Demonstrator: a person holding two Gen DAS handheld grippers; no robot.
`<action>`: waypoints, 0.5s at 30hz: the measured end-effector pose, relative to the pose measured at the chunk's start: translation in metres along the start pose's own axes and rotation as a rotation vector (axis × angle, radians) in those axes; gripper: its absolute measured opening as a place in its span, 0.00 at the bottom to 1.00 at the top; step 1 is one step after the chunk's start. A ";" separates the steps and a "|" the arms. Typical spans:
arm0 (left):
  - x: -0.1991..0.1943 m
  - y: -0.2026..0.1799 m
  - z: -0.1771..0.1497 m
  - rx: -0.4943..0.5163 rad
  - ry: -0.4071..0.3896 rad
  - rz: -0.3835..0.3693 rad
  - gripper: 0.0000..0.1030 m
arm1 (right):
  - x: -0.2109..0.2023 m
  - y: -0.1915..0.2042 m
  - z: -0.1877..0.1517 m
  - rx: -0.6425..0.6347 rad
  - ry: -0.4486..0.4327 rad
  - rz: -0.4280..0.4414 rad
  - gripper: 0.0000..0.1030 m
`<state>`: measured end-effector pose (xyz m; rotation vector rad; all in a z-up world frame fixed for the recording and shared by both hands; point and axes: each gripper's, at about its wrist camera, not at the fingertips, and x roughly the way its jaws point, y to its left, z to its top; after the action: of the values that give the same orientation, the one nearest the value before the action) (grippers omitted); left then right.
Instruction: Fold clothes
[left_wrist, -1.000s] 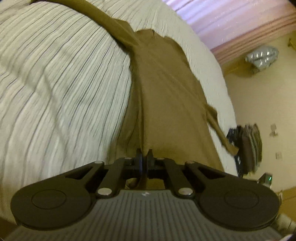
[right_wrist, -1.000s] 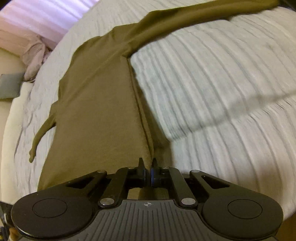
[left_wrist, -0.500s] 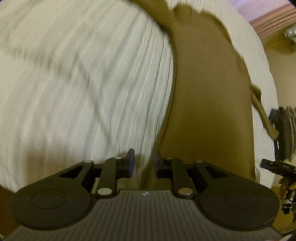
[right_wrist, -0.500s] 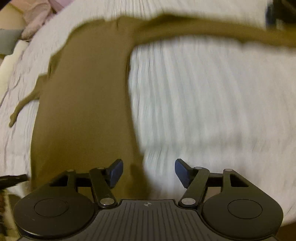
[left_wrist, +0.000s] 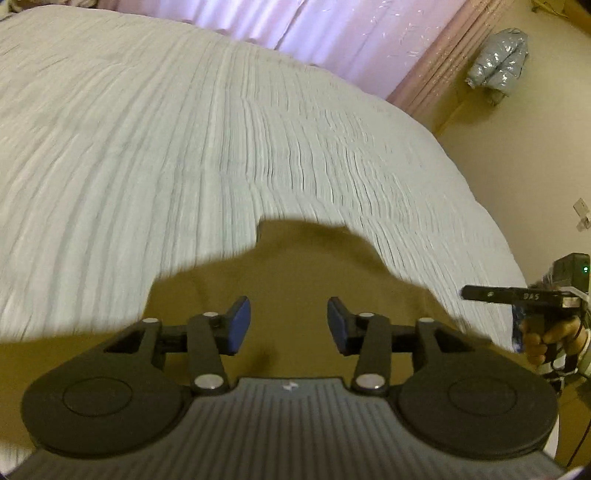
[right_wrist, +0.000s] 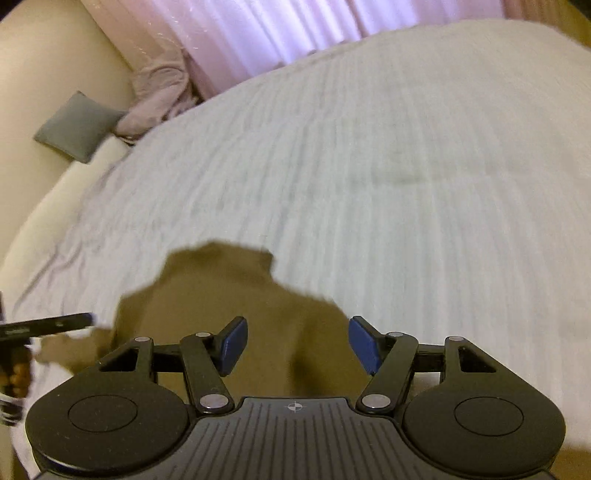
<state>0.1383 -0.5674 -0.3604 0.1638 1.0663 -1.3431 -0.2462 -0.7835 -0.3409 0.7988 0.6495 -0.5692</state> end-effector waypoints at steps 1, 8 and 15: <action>0.014 0.001 0.013 0.007 -0.008 -0.011 0.40 | 0.014 -0.001 0.009 0.009 0.014 0.020 0.63; 0.100 0.027 0.049 -0.025 0.086 -0.034 0.36 | 0.098 -0.013 0.031 0.048 0.111 0.135 0.63; 0.105 0.031 0.046 0.012 -0.076 -0.137 0.03 | 0.100 -0.025 0.022 0.117 -0.037 0.193 0.03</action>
<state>0.1738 -0.6620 -0.4223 0.0489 1.0199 -1.4675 -0.1900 -0.8364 -0.4120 0.9469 0.5017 -0.4479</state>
